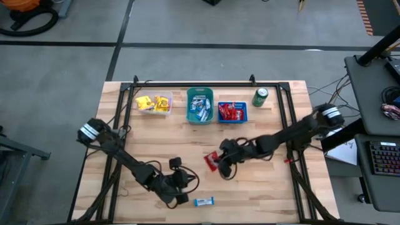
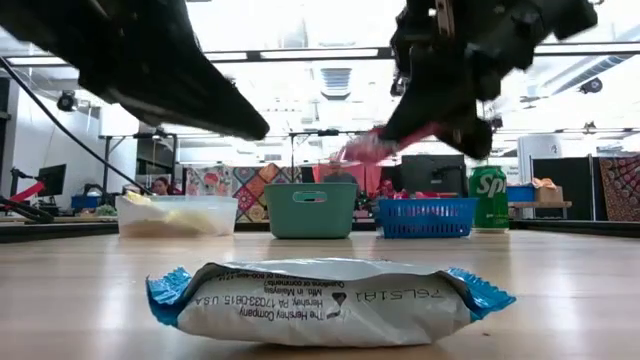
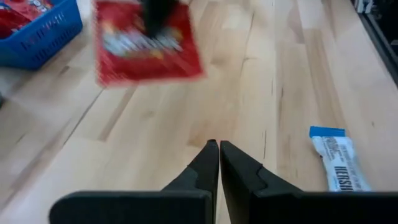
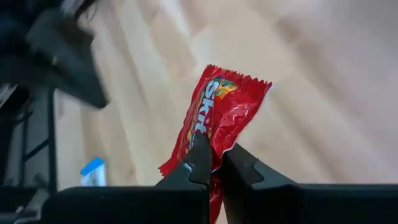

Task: Sort candy
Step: Put the red candy into the blue bin

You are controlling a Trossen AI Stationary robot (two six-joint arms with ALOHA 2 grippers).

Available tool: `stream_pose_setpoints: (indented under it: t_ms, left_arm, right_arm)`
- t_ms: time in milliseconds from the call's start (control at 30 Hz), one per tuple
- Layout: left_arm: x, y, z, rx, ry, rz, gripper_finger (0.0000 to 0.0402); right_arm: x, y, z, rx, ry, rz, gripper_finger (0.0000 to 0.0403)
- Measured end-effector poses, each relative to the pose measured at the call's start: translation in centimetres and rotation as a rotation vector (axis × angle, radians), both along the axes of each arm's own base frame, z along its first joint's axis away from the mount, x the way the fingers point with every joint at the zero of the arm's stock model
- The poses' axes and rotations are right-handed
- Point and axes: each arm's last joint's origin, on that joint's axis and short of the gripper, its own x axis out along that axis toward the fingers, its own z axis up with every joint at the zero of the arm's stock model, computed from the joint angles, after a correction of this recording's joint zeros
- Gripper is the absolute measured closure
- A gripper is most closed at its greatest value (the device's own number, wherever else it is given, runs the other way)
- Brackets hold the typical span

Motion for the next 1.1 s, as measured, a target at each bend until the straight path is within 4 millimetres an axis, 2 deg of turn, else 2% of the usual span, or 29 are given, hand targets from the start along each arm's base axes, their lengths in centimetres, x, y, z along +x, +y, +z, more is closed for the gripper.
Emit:
stream_pose_setpoints:
  t_ms: [167, 300, 467, 600, 833, 1100]
  left_arm:
    - [-0.3, 0.0, 0.9, -0.007, -0.011, -0.007, 0.0401]
    - [-0.5, 0.1, 1.2, -0.004, -0.010, -0.008, 0.0401]
    - [-0.5, 0.1, 1.2, -0.001, -0.009, -0.010, 0.0401]
    - [-0.5, 0.1, 1.2, -0.002, -0.009, -0.008, 0.0402]
    - [-0.6, 0.1, 1.1, 0.002, -0.004, -0.003, 0.0402]
    - [-0.6, 0.1, 1.0, 0.005, -0.004, -0.001, 0.0402]
  right_arm:
    - [-1.9, -3.2, 3.3, -0.101, -0.007, -0.116, 0.0393]
    - [-3.7, -6.8, 5.1, -0.190, 0.035, -0.252, 0.0393]
    - [-5.7, -11.4, 5.5, -0.282, 0.156, -0.425, 0.0394]
    - [-6.3, -14.1, 5.1, -0.300, 0.226, -0.508, 0.0394]
    - [-6.3, -16.6, 4.2, -0.309, 0.287, -0.574, 0.0385]
    - [-6.0, -17.4, 3.0, -0.316, 0.342, -0.582, 0.0334]
